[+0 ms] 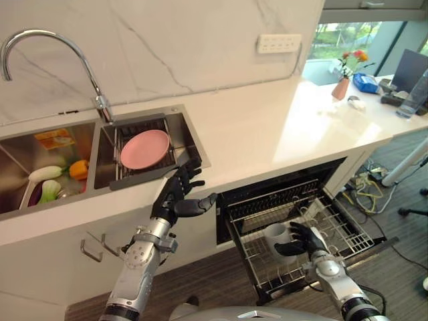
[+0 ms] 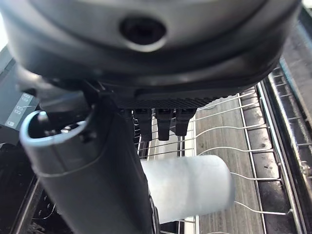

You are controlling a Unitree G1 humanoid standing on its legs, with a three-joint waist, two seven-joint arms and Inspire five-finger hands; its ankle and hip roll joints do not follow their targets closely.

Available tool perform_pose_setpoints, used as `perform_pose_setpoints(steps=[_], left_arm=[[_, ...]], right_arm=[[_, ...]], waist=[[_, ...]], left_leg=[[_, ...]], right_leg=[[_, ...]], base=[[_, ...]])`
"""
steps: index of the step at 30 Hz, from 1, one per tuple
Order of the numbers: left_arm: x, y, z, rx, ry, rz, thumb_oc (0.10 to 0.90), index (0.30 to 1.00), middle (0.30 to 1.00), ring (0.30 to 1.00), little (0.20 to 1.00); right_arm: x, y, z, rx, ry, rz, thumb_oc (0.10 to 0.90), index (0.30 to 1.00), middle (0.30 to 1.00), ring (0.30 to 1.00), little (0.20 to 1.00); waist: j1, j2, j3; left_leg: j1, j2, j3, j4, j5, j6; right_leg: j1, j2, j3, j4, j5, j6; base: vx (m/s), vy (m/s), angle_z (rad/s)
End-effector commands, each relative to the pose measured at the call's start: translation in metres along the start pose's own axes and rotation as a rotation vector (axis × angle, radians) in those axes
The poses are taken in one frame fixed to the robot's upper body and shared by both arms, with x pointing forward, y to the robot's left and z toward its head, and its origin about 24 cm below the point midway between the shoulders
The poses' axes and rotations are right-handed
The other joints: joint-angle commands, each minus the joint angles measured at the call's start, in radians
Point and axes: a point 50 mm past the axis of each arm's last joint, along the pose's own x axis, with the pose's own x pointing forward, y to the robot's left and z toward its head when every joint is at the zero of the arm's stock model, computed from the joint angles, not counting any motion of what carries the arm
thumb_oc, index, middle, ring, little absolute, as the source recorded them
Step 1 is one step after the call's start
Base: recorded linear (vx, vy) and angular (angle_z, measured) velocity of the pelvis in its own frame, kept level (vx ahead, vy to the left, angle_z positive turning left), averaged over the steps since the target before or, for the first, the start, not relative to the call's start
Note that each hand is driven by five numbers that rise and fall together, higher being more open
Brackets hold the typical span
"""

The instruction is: Place the dishes in the dishwasher.

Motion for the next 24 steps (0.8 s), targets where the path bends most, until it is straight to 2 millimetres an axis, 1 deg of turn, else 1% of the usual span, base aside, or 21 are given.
perform_pose_setpoints(steps=[1,7,10,13,15,17,18,19,20,24], left_arm=[[-0.031,0.057,-0.026,0.074,0.195,0.269,0.8,0.9,0.9,0.9,0.9],[-0.031,0.054,-0.026,0.06,0.188,0.273,0.8,0.9,0.9,0.9,0.9],[-0.032,0.054,-0.025,0.06,0.186,0.277,0.8,0.9,0.9,0.9,0.9],[-0.03,0.055,-0.02,0.073,0.159,0.286,0.8,0.9,0.9,0.9,0.9],[-0.029,0.059,-0.009,0.096,0.113,0.296,0.8,0.9,0.9,0.9,0.9],[-0.028,0.063,0.004,0.133,0.06,0.301,0.8,0.9,0.9,0.9,0.9],[-0.027,0.07,0.022,0.164,-0.015,0.33,0.8,0.9,0.9,0.9,0.9],[-0.027,0.074,0.031,0.177,-0.054,0.347,0.8,0.9,0.9,0.9,0.9],[-0.028,0.074,0.031,0.177,-0.053,0.347,0.8,0.9,0.9,0.9,0.9],[-0.034,0.087,0.071,0.232,-0.225,0.43,0.8,0.9,0.9,0.9,0.9]], right_arm=[[0.012,-0.027,0.055,-0.017,-0.189,-0.127,0.8,0.9,0.9,0.9,0.9],[0.01,-0.016,0.047,-0.011,-0.166,-0.098,0.8,0.9,0.9,0.9,0.9],[0.009,-0.016,0.05,-0.004,-0.182,-0.101,0.8,0.9,0.9,0.9,0.9],[0.006,-0.02,0.061,0.029,-0.244,-0.124,0.8,0.9,0.9,0.9,0.9],[0.002,-0.026,0.072,0.072,-0.306,-0.151,0.8,0.9,0.9,0.9,0.9],[-0.002,-0.032,0.076,0.1,-0.345,-0.172,0.8,0.9,0.9,0.9,0.9],[-0.006,-0.039,0.08,0.112,-0.382,-0.199,0.8,0.9,0.9,0.9,0.9],[-0.008,-0.042,0.079,0.117,-0.391,-0.207,0.8,0.9,0.9,0.9,0.9],[-0.008,-0.042,0.079,0.117,-0.39,-0.206,0.8,0.9,0.9,0.9,0.9],[-0.013,-0.05,0.078,0.153,-0.415,-0.227,0.8,0.9,0.9,0.9,0.9]], waist=[[0.048,0.004,0.031],[0.044,0.003,0.031],[0.04,0.003,0.029],[0.035,0.003,0.029],[0.028,0.006,0.029],[0.024,0.008,0.031],[0.021,0.014,0.032],[0.019,0.017,0.033],[0.019,0.018,0.033],[0.017,0.043,0.04]], left_leg=[[-0.009,-0.034,0.055,0.01,-0.047,0.025],[-0.001,-0.033,0.06,0.01,-0.051,0.026],[0.003,-0.031,0.064,0.01,-0.053,0.026],[0.008,-0.026,0.071,0.01,-0.055,0.024],[0.01,-0.021,0.075,0.01,-0.054,0.022],[0.011,-0.013,0.078,0.01,-0.05,0.018],[0.012,-0.004,0.079,0.01,-0.044,0.01],[0.012,0.005,0.079,0.01,-0.038,0.003],[0.012,0.006,0.079,0.01,-0.038,0.002],[0.001,0.044,0.065,0.014,-0.002,-0.025]], right_leg=[[0.016,-0.085,-0.003,0.022,-0.051,0.057],[0.019,-0.085,0.003,0.02,-0.052,0.057],[0.02,-0.084,0.007,0.019,-0.054,0.056],[0.02,-0.083,0.012,0.019,-0.056,0.056],[0.017,-0.081,0.021,0.02,-0.058,0.054],[0.016,-0.075,0.029,0.022,-0.062,0.051],[0.014,-0.063,0.039,0.022,-0.073,0.044],[0.014,-0.057,0.041,0.021,-0.078,0.039],[0.014,-0.056,0.041,0.021,-0.079,0.038],[0.016,-0.015,0.059,0.018,-0.114,0.01]], base=[[0.0,0.006,0.11],[0.0,0.001,0.01],[0.0,0.0,0.0],[0.0,0.0,0.0],[-0.01,-0.038,-0.04],[-0.03,-0.085,-0.09],[-0.06,-0.14,-0.17],[-0.05,-0.121,-0.17],[-0.04,-0.101,-0.09],[-0.07,-0.158,-0.02]])
